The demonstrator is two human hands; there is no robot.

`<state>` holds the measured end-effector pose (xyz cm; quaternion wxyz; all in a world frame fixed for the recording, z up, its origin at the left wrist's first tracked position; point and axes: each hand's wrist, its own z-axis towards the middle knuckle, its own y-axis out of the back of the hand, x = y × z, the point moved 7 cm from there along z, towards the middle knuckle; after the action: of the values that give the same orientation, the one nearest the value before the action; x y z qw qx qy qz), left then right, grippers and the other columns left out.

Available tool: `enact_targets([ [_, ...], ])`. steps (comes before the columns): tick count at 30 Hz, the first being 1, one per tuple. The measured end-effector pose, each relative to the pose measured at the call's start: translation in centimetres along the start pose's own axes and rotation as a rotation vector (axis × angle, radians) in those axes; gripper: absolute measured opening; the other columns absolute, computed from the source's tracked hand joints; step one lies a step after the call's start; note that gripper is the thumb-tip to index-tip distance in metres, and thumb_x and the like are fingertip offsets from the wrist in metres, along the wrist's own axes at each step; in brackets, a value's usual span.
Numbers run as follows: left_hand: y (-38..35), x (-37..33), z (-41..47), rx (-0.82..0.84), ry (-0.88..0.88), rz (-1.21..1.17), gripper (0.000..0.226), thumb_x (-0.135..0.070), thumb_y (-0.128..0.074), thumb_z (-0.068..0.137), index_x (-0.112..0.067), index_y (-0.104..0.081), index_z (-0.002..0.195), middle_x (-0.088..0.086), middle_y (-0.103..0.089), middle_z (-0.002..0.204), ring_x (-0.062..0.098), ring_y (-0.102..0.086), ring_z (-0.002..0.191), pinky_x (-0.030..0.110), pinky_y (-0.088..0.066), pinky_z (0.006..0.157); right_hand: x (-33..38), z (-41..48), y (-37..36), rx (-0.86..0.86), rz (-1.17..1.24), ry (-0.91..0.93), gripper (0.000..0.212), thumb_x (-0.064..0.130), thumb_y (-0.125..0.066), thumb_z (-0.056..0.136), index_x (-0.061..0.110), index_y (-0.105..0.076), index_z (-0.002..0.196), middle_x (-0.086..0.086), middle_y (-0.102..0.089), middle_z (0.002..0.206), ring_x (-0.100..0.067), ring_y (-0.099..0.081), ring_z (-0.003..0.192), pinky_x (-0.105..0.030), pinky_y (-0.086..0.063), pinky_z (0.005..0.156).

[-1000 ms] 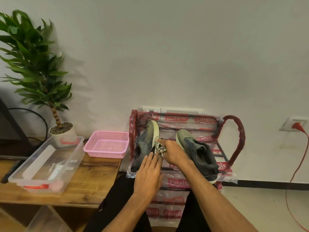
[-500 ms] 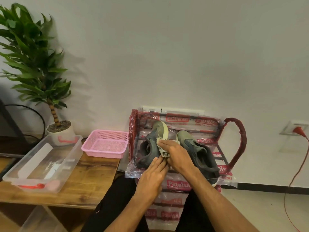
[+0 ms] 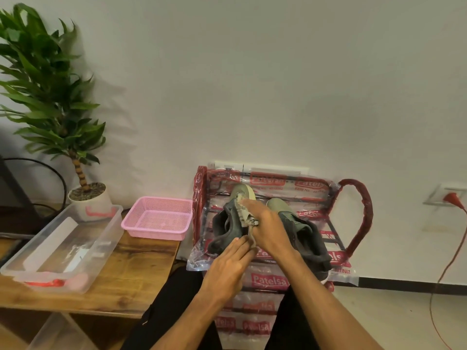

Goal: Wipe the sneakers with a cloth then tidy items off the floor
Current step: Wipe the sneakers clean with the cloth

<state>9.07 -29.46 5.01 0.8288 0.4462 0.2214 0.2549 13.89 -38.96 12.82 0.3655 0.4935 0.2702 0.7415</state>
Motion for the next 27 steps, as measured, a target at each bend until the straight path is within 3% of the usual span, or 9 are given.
enact_targets([
  [3,0.0,0.6,-0.5,-0.019,0.018,-0.007,0.047,-0.009,-0.069,0.080,-0.012,-0.059,0.126,0.005,-0.058,0.130,0.019,-0.048,0.129,0.033,-0.031,0.115,1.7,-0.4,-2.9,0.191,-0.156,0.170,0.070,-0.013,-0.050,0.078,0.017,-0.049,0.142,-0.002,-0.044,0.149,-0.017,-0.034,0.141,-0.029,-0.022,0.119],
  [6,0.7,0.7,-0.7,-0.075,0.025,-0.067,0.035,-0.014,-0.073,0.081,-0.010,-0.065,0.116,0.004,-0.064,0.117,0.018,-0.055,0.117,0.030,-0.043,0.105,1.2,-0.9,-4.0,0.254,-0.185,0.209,0.067,-0.010,-0.053,0.076,0.017,-0.055,0.137,0.000,-0.050,0.144,-0.016,-0.038,0.139,-0.036,-0.030,0.115],
  [8,0.8,0.7,-0.9,-0.101,0.004,-0.072,0.033,-0.013,-0.069,0.083,-0.010,-0.066,0.115,0.005,-0.065,0.116,0.018,-0.054,0.118,0.030,-0.043,0.105,1.2,-1.0,-3.7,0.301,-0.166,0.243,0.064,-0.007,-0.054,0.074,0.019,-0.061,0.131,0.002,-0.056,0.139,-0.014,-0.043,0.135,-0.031,-0.033,0.113],
  [10,0.5,0.7,-1.0,-0.091,-0.002,-0.068,0.039,-0.013,-0.065,0.084,-0.010,-0.062,0.122,0.006,-0.062,0.124,0.018,-0.049,0.126,0.032,-0.039,0.109,1.4,-0.9,-3.2,0.349,-0.182,0.273,0.063,-0.007,-0.055,0.074,0.021,-0.062,0.130,0.004,-0.056,0.138,-0.011,-0.044,0.133,-0.026,-0.033,0.111],
  [14,-0.5,0.7,-0.7,-0.028,0.041,-0.045,0.068,0.003,-0.075,0.068,-0.011,-0.058,0.132,0.006,-0.056,0.136,0.017,-0.043,0.134,0.033,-0.031,0.115,1.5,0.5,-3.3,0.330,-0.349,0.365,0.062,-0.009,-0.060,0.077,0.016,-0.059,0.134,-0.002,-0.054,0.140,-0.019,-0.045,0.133,-0.033,-0.036,0.110],
  [17,-0.6,0.3,-0.5,-0.013,0.007,-0.036,0.076,0.005,-0.078,0.060,-0.010,-0.058,0.131,0.007,-0.055,0.138,0.017,-0.043,0.135,0.034,-0.027,0.116,0.6,1.8,-3.2,0.253,-0.427,0.284,0.056,-0.005,-0.060,0.081,0.015,-0.058,0.134,-0.005,-0.056,0.139,-0.025,-0.048,0.130,-0.036,-0.039,0.108],
  [21,-0.7,0.5,-0.5,-0.029,0.004,-0.108,0.071,0.006,-0.079,0.057,-0.012,-0.064,0.124,0.004,-0.060,0.132,0.015,-0.047,0.131,0.031,-0.026,0.116,-1.2,1.4,-2.9,0.339,-0.227,0.085,0.055,-0.002,-0.060,0.073,0.028,-0.069,0.118,0.002,-0.067,0.124,-0.018,-0.060,0.117,-0.036,-0.050,0.095],
  [24,-0.5,0.3,-0.3,-0.056,-0.001,-0.148,0.066,0.008,-0.075,0.060,-0.012,-0.065,0.122,0.003,-0.061,0.130,0.013,-0.048,0.130,0.030,-0.027,0.116,-2.2,0.9,-2.4,0.419,-0.128,0.042,0.050,0.002,-0.064,0.074,0.031,-0.071,0.113,0.006,-0.071,0.115,-0.013,-0.064,0.108,-0.032,-0.054,0.089],
  [27,-0.5,0.1,-0.1,-0.060,0.009,-0.166,0.066,0.012,-0.073,0.062,-0.011,-0.064,0.123,0.004,-0.059,0.133,0.013,-0.046,0.132,0.032,-0.031,0.115,-1.6,1.5,-2.1,0.332,-0.271,0.095,0.055,-0.005,-0.062,0.077,0.026,-0.067,0.122,0.003,-0.066,0.125,-0.017,-0.060,0.115,-0.033,-0.051,0.093],
])
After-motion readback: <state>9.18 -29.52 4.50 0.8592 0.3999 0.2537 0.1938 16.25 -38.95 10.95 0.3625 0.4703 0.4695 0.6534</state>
